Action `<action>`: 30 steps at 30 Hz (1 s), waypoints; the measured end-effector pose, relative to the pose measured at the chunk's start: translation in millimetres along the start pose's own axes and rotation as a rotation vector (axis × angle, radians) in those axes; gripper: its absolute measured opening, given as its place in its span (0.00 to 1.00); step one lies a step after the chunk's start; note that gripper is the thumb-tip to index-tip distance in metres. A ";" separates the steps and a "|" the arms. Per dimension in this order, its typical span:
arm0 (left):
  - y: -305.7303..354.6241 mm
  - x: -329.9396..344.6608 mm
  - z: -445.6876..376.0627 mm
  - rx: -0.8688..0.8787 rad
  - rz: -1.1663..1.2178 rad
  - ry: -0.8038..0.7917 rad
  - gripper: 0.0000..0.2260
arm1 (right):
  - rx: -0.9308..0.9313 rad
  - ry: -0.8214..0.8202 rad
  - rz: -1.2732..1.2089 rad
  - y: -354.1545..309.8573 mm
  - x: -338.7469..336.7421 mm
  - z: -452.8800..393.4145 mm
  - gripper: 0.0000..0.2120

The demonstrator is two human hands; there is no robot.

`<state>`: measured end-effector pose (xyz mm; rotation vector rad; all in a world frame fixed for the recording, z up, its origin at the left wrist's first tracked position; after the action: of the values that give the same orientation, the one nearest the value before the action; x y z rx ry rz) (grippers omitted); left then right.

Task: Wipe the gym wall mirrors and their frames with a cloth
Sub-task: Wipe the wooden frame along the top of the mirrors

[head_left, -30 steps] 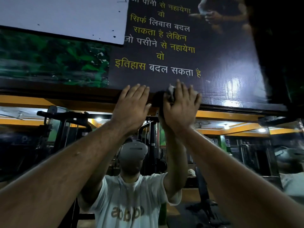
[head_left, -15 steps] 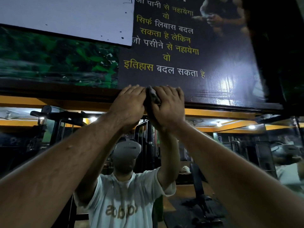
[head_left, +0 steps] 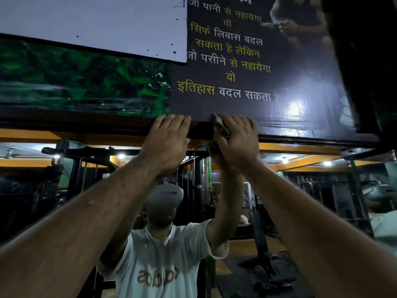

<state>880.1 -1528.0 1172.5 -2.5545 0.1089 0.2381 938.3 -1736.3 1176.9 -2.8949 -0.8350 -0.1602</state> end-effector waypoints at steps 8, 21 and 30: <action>12.8 -1.2 -6.5 -0.085 0.018 0.007 0.25 | -0.039 0.000 0.003 -30.4 12.7 5.9 0.23; 4.0 0.0 -1.5 -0.038 0.060 0.032 0.24 | -0.034 0.082 -0.047 -47.7 21.8 10.4 0.22; -11.2 -5.4 15.5 -0.014 -0.008 0.025 0.31 | 0.066 0.059 -0.043 -72.2 22.8 14.4 0.24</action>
<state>874.0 -1510.0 1166.8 -2.5720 0.1069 0.2051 919.7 -1661.6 1172.3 -2.7979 -0.8765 -0.2164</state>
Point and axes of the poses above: each hand's wrist, its own z-axis away from the middle knuckle, its own x-axis out of the palm, y = z × x, the point moved 1 cm from there along -z, towards the middle knuckle, and after that the axes turned 12 degrees about x, right-handed, at the moved point
